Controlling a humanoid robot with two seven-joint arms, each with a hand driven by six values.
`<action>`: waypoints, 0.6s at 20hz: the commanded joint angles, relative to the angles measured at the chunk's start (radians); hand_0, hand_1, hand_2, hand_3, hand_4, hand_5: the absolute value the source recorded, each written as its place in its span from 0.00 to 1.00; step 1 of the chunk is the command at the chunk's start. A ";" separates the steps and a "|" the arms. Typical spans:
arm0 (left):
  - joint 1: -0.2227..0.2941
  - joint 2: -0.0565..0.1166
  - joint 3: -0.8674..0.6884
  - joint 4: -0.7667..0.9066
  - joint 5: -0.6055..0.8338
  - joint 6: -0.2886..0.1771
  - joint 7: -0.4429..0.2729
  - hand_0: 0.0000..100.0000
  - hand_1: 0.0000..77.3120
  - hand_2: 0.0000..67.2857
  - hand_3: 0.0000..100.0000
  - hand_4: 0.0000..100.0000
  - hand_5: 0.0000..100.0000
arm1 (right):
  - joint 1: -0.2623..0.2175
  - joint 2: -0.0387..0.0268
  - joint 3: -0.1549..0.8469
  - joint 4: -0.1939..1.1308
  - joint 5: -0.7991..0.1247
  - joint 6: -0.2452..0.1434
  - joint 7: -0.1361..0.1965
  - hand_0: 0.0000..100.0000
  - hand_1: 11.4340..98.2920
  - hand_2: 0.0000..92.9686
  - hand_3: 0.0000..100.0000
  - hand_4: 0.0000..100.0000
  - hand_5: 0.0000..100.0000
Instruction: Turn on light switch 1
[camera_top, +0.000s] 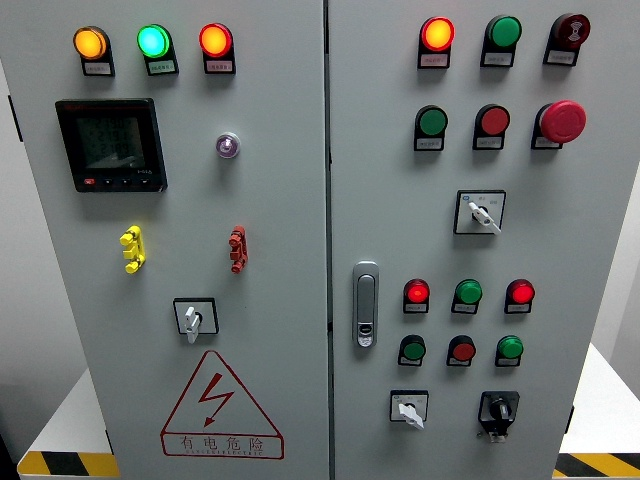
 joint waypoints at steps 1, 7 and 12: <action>0.000 0.000 0.000 0.001 0.000 0.000 0.000 0.00 0.00 0.00 0.00 0.00 0.01 | 0.000 -0.0007 0.001 0.000 0.000 0.001 0.000 0.00 0.10 0.00 0.20 0.19 0.10; 0.000 0.000 -0.003 0.001 0.000 0.000 0.000 0.00 0.00 0.00 0.00 0.00 0.01 | 0.000 0.0009 -0.001 0.000 0.000 -0.001 0.000 0.00 0.10 0.00 0.20 0.19 0.10; 0.000 0.000 -0.079 -0.002 0.047 0.001 0.000 0.00 0.00 0.00 0.00 0.00 0.01 | 0.000 0.0008 0.001 0.000 0.000 0.001 0.000 0.00 0.10 0.00 0.20 0.19 0.10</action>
